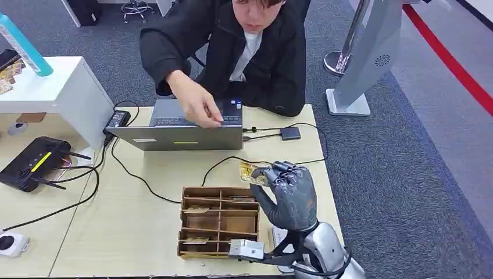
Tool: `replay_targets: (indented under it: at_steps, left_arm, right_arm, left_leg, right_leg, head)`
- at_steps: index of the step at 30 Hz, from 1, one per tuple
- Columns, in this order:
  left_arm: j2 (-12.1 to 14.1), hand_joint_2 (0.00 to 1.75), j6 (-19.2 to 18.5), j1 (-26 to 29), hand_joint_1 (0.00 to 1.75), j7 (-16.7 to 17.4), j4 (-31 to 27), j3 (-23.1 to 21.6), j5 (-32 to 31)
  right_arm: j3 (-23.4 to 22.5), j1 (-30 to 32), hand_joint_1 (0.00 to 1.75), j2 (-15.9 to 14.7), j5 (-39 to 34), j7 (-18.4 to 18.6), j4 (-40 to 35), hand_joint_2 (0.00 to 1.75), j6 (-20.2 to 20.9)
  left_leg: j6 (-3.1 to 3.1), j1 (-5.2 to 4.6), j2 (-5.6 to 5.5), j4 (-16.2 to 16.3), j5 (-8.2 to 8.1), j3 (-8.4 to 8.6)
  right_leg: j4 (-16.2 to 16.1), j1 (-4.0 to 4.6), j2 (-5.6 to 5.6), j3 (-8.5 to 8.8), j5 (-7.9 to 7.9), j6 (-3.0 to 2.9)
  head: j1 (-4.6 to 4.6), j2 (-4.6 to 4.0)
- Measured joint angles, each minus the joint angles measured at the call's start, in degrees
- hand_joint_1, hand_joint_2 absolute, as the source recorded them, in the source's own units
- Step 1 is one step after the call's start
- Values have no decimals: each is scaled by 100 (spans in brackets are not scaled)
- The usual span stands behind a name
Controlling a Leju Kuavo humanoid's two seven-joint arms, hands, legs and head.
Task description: Pass the card to the sensor for recognition and then transmit it.
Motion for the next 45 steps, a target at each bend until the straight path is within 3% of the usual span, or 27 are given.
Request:
replay_targets:
  at_steps: [3,4,15,36,45]
  left_arm:
    - [0,0,0,0,0,-24,0,-44,177]
    - [-2,0,-31,0,0,-105,4,-61,398]
    - [-52,0,-50,-2,0,-225,77,-223,866]
    - [-111,0,-101,-13,0,-348,234,-494,1403]
    - [-138,0,-153,-21,0,-391,293,-634,1650]
  right_arm:
    - [-2,121,175,0,-569,-173,-7,175,131]
    - [-129,467,175,0,-1524,-518,-85,175,466]
    - [-748,1314,175,46,-2568,-960,-170,175,922]
    - [-1231,2008,175,103,-3582,-955,-15,175,1119]
    - [-1259,2079,175,103,-3993,-833,153,175,1460]
  left_leg:
    - [0,0,0,0,0,0]
    - [0,0,-1,0,-1,-1]
    - [0,-1,-1,0,-1,-2]
    - [0,0,-1,-1,-1,-2]
    - [0,0,0,-1,-1,-1]
  right_leg:
    - [0,0,0,0,0,0]
    - [0,0,-1,0,0,0]
    - [0,0,-3,-1,-1,0]
    - [0,0,-2,-1,-1,0]
    - [0,0,-1,-1,-1,0]
  head:
    - [2,0]
    - [0,0]
    - [0,0]
    - [2,0]
    - [2,0]
